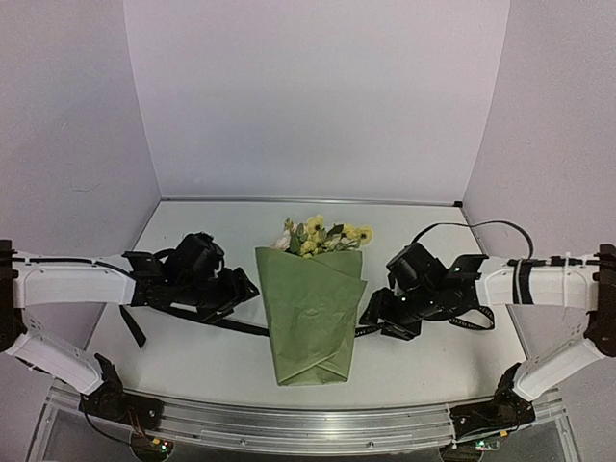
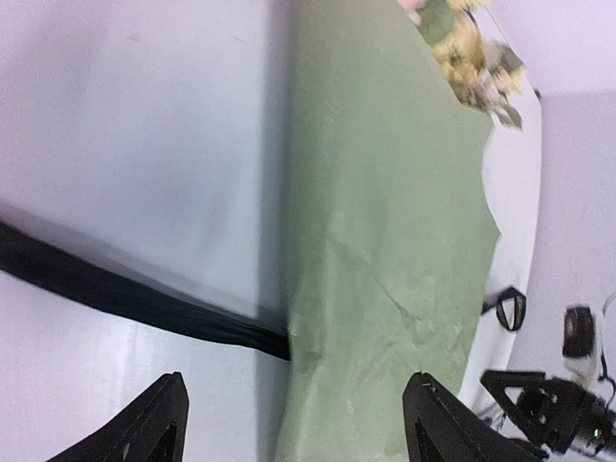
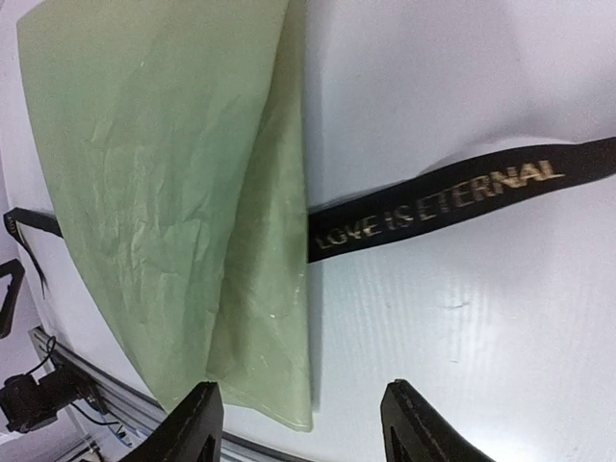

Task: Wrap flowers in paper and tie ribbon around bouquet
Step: Place the folded bouquet on the ribbon, then pick up the left side of the ribbon at the center of the board.

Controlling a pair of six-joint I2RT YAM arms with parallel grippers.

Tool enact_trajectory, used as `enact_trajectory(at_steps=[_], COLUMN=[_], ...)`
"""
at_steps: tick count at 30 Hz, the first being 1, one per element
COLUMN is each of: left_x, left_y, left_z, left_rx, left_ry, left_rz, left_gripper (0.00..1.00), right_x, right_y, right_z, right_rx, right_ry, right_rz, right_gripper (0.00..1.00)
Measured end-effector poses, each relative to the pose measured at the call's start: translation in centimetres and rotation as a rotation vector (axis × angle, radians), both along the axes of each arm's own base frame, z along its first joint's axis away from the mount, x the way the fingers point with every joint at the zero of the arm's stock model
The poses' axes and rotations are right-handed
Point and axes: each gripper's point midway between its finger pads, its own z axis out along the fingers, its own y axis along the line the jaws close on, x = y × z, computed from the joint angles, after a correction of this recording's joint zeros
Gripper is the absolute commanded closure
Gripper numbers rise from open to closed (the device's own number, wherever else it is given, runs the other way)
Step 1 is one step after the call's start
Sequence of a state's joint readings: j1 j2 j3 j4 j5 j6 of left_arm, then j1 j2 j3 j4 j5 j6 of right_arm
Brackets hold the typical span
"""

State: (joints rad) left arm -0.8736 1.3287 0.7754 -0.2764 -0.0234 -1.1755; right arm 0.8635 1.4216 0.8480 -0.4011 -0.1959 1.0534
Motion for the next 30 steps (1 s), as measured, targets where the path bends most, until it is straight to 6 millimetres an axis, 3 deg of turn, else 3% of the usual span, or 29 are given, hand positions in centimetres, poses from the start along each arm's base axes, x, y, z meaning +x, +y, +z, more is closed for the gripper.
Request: enact_trajectory(at_steps=[5, 8, 12, 16, 22, 30], left_x=[0.8, 0.6, 0.5, 1.3, 2.5, 5.5], left_y=[9.2, 14.9, 20.0, 23.5, 27.3, 30.5], left_z=[-0.7, -1.2, -1.0, -1.8, -5.1, -7.7], left_rx=[0.092, 0.145, 0.206, 0.268, 0.381, 0.398], left_ry=[0.013, 0.013, 0.004, 0.028, 0.146, 0.231], left_rz=[0.309, 0.493, 0.657, 0.755, 0.806, 0.836], left_gripper=[0.17, 0.16, 0.17, 0.17, 0.17, 0.28], right_x=[0.2, 0.6, 1.1, 0.9, 0.5, -0.1], right_y=[-4.2, -6.2, -9.2, -12.0, -15.1, -16.8], right_z=[0.9, 0.9, 0.5, -0.4, -1.1, -0.4], right_rx=[-0.090, -0.131, -0.175, -0.235, -0.269, -0.259], right_ry=[-0.098, -0.123, -0.142, -0.164, -0.156, -0.186], right_rz=[-0.027, -0.063, -0.143, -0.199, -0.276, -0.301], right_gripper=[0.28, 0.19, 0.03, 0.02, 0.02, 0.02])
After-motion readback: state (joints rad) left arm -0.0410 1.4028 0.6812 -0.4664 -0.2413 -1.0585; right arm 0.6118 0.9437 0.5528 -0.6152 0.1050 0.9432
